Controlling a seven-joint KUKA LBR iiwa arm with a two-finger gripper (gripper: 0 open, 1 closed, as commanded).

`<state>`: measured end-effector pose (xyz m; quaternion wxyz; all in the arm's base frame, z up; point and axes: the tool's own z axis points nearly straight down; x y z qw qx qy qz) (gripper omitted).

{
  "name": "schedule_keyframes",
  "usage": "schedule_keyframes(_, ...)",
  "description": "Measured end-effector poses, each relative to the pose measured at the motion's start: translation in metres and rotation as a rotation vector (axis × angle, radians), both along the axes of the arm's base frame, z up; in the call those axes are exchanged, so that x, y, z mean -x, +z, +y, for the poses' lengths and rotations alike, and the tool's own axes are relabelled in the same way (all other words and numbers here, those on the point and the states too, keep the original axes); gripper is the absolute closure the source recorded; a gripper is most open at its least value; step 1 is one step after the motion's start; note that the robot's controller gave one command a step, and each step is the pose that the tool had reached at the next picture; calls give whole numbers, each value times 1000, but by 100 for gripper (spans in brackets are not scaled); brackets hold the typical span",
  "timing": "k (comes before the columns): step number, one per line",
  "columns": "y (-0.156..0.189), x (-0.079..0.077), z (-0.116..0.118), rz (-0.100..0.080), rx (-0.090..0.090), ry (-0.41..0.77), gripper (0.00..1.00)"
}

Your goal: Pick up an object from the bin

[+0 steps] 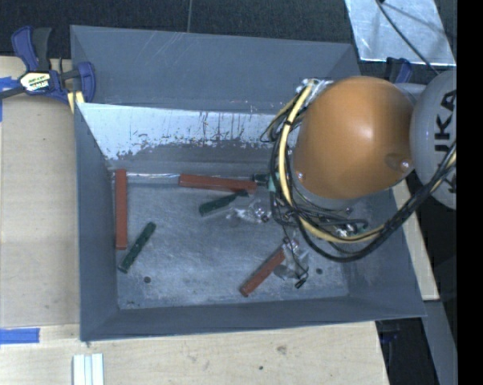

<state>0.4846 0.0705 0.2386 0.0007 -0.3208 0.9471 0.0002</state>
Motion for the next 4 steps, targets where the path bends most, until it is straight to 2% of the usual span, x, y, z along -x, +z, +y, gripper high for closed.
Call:
schedule_keyframes(1, -111, -40, -81, 4, 2, 54, 0)
schedule_keyframes(2, -169, -11, -78, -3, 0, -110, 0)
schedule_keyframes(3, -168, -12, -77, -4, 0, -108, 100)
schedule_keyframes(4, -27, -3, -62, -9, 0, -13, 100)
